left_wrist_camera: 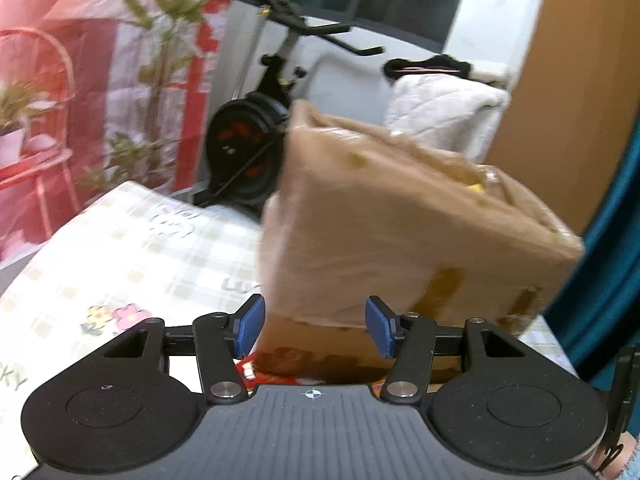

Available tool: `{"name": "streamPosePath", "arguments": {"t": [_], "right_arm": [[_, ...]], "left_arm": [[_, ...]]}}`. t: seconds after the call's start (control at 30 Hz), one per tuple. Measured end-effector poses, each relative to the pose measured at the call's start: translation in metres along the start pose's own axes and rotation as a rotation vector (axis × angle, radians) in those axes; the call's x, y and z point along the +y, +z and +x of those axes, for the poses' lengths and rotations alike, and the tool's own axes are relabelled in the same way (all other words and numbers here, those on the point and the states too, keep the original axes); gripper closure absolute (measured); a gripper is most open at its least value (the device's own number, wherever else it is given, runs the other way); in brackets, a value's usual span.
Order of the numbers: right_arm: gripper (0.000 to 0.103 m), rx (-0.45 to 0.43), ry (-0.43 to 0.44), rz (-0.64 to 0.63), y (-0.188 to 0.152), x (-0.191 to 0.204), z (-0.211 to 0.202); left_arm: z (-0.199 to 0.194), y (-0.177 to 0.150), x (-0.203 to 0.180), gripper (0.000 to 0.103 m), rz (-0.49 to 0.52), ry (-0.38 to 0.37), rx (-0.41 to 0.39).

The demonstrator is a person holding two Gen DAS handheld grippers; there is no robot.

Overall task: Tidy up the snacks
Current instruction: 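Lower the right gripper onto the small yellow packet and close on it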

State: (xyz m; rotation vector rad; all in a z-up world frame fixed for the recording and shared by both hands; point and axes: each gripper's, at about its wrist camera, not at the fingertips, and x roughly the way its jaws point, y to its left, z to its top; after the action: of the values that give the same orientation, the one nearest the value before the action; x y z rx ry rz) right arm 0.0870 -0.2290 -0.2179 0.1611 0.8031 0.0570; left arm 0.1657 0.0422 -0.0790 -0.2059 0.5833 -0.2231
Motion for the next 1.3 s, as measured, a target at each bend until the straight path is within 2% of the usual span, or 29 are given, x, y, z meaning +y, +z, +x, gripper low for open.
{"name": "streamPosePath", "arguments": {"t": [0.13, 0.37, 0.63, 0.93, 1.3], "right_arm": [[0.066, 0.029, -0.041, -0.015, -0.003, 0.005, 0.012], [0.073, -0.012, -0.070, 0.010, -0.018, -0.005, 0.002], [0.073, -0.080, -0.089, -0.008, -0.037, 0.000, -0.010], [0.073, -0.142, -0.080, -0.028, -0.049, 0.004, -0.013], [0.072, -0.152, -0.069, -0.030, -0.051, 0.006, -0.015]], "left_arm": [[0.003, -0.004, 0.014, 0.045, -0.026, 0.034, 0.024], [0.010, -0.014, 0.023, 0.045, -0.054, 0.052, 0.070], [0.016, -0.036, 0.036, 0.046, -0.090, 0.071, 0.141], [0.022, -0.052, 0.046, 0.046, -0.079, 0.107, 0.198], [0.068, -0.044, 0.045, 0.045, -0.062, 0.143, 0.196]]}}
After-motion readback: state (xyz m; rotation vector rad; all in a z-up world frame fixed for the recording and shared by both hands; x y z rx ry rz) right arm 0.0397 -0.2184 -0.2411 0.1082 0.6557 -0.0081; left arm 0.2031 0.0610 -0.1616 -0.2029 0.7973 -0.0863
